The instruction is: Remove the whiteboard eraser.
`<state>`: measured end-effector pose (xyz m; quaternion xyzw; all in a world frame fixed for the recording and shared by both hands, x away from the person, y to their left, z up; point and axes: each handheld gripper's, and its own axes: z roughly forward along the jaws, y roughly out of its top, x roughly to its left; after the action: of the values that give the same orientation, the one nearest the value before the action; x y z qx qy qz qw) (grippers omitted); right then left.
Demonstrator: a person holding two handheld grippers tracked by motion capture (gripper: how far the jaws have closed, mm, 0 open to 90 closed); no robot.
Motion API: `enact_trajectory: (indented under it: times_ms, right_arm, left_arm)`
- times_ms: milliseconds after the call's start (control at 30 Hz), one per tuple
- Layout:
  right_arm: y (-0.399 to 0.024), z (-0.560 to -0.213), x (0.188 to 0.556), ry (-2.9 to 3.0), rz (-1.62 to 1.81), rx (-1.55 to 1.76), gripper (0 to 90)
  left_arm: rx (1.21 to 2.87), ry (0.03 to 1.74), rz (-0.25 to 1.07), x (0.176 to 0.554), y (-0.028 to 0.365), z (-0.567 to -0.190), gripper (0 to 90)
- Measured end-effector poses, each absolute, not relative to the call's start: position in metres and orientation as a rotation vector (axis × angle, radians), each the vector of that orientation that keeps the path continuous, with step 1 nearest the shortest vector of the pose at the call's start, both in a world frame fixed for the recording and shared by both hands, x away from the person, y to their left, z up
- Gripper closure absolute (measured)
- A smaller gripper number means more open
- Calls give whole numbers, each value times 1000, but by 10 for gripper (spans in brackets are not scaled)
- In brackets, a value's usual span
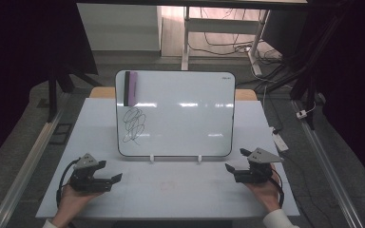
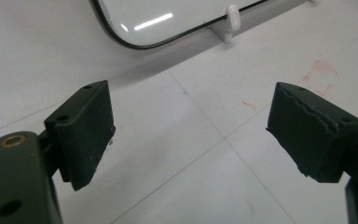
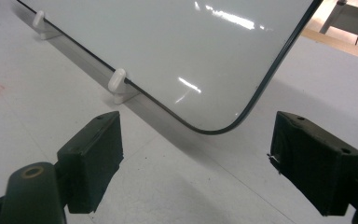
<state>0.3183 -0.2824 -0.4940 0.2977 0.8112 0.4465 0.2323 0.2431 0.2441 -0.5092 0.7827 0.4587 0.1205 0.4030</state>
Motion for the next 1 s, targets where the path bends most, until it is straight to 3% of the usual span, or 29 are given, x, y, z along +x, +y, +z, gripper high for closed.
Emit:
enact_trajectory:
  times_ms: [333,1000]
  right_arm:
    - [-280,-491,315,2216,1243,808,173]
    - [-277,-491,316,2199,1235,818,184]
  left_arm:
    - [1949,1121,293,247,238,-486,167]
    - [1875,1114,422,289,230,-410,188]
